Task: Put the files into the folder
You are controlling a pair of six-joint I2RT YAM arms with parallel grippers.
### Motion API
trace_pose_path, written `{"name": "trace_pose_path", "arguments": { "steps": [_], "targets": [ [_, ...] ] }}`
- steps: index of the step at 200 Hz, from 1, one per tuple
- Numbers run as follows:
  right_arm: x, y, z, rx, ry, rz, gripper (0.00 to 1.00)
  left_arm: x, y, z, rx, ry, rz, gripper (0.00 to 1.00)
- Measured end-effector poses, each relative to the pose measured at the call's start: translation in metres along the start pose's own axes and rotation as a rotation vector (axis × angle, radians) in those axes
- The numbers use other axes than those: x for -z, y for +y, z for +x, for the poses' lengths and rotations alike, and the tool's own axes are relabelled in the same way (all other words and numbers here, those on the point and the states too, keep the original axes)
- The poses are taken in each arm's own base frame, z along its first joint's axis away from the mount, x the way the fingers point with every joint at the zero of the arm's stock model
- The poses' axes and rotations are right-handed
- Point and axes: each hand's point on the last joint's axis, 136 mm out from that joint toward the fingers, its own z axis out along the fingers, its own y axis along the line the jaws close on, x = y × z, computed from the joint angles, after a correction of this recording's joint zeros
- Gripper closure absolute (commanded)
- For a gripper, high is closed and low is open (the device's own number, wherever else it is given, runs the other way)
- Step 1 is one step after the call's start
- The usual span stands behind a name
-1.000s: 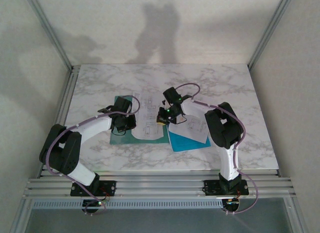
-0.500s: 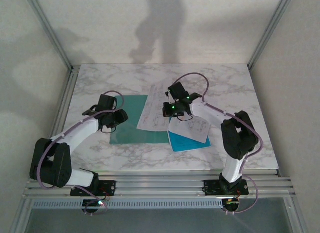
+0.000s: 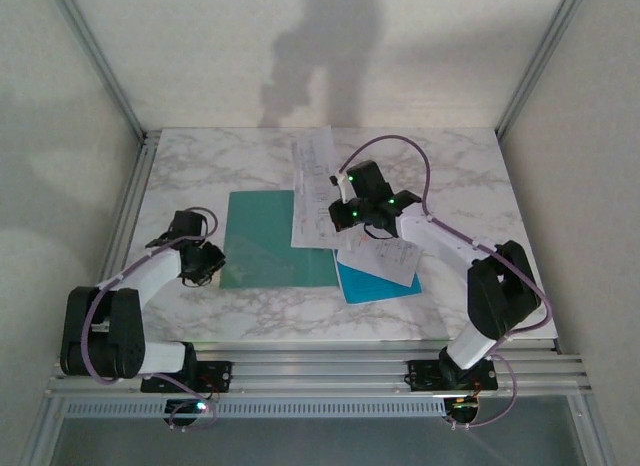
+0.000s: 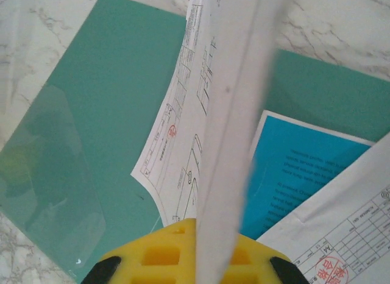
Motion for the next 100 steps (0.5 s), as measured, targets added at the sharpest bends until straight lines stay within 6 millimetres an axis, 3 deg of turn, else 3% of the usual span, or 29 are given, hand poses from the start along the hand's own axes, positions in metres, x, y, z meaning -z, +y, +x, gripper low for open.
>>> {"name": "trace_pose_path", "arguments": {
  "steps": [49, 100],
  "targets": [
    [0.008, 0.023, 0.012, 0.071, 0.009, -0.069, 1.0, -0.002, 0.012, 0.01, 0.022, 0.022, -0.007, 0.94],
    [0.009, 0.03, 0.034, 0.075, 0.047, -0.11, 1.0, -0.003, 0.011, 0.014, 0.023, 0.042, 0.006, 0.93]
  ]
}}
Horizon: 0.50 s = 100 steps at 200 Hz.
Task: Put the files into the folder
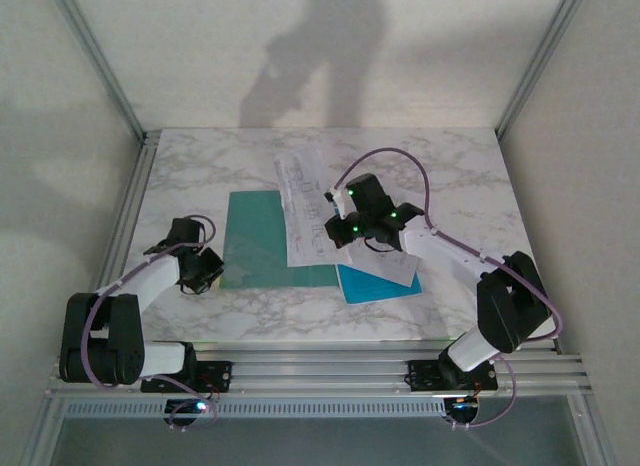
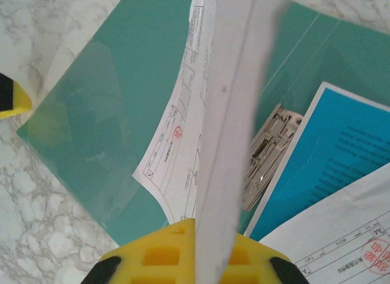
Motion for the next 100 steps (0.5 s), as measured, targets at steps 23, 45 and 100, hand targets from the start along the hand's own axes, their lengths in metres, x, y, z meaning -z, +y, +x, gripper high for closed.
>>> {"name": "trace_pose_path", "arguments": {
  "steps": [23, 45, 100],
  "targets": [
    [-0.002, 0.004, 0.006, -0.004, 0.013, -0.023, 1.0, 0.0, -0.001, 0.001, 0.0, 0.004, 0.004, 0.93],
    [-0.004, 0.009, 0.007, -0.017, 0.01, -0.05, 1.0, 0.0, -0.001, 0.001, -0.001, 0.007, 0.007, 0.94],
    [-0.016, 0.019, 0.008, -0.097, 0.004, -0.149, 1.0, -0.002, 0.002, 0.004, -0.008, 0.013, 0.004, 0.97]
  ]
}}
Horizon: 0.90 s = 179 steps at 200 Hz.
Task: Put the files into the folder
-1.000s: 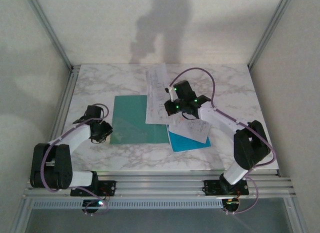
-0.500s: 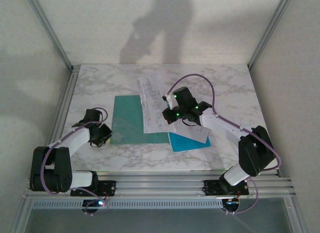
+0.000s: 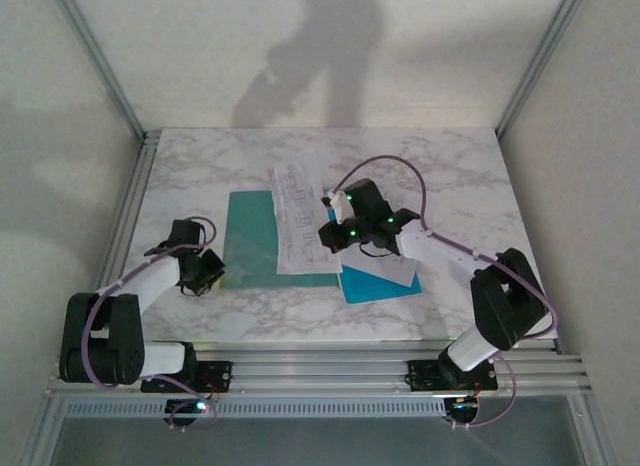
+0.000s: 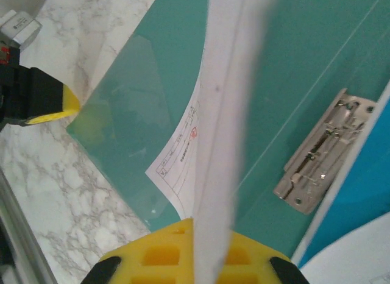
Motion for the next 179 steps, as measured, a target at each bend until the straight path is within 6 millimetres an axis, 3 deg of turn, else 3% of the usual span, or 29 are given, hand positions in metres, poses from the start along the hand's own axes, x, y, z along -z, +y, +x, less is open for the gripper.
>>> {"name": "trace_pose_path", "arguments": {
  "steps": [123, 179],
  "targets": [
    [-0.06, -0.016, 0.026, -0.228, 0.087, -0.138, 1.0, -0.003, 0.006, -0.005, -0.016, -0.018, -0.024, 1.0],
    [-0.074, -0.019, 0.023, -0.269, 0.091, -0.154, 1.0, -0.004, 0.005, -0.004, -0.009, -0.008, -0.015, 1.0]
  ]
}}
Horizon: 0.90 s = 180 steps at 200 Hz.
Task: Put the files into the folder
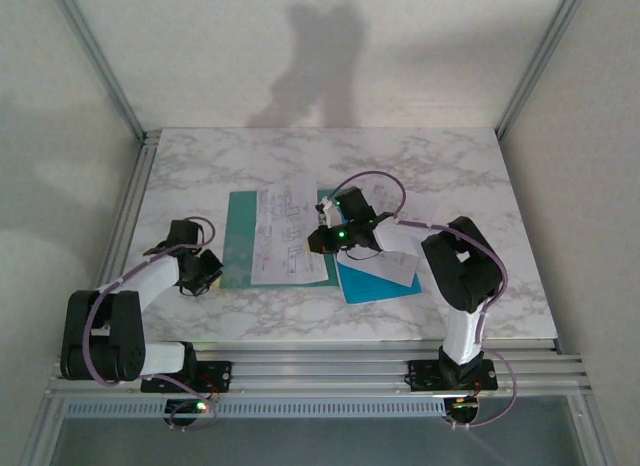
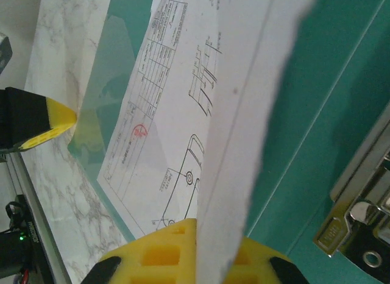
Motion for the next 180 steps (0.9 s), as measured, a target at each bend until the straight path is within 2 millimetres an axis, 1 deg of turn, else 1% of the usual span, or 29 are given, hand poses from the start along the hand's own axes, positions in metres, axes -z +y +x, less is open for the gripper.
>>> {"name": "trace_pose_path", "arguments": {
  "steps": [57, 103, 180],
  "targets": [
    [-0.008, 0.001, -0.008, -0.035, -0.015, -0.026, 1.0, 0.0, -0.001, 0.001, 0.01, 0.012, 0.013, 1.0],
    [-0.019, 0.003, -0.016, -0.046, -0.019, -0.038, 1.0, -0.001, -0.001, 0.001, 0.023, 0.016, 0.021, 1.0],
    [-0.033, 0.015, -0.011, -0.052, 0.008, -0.073, 1.0, -0.001, -0.001, 0.002, 0.024, 0.018, 0.024, 1.0]
  ]
}}
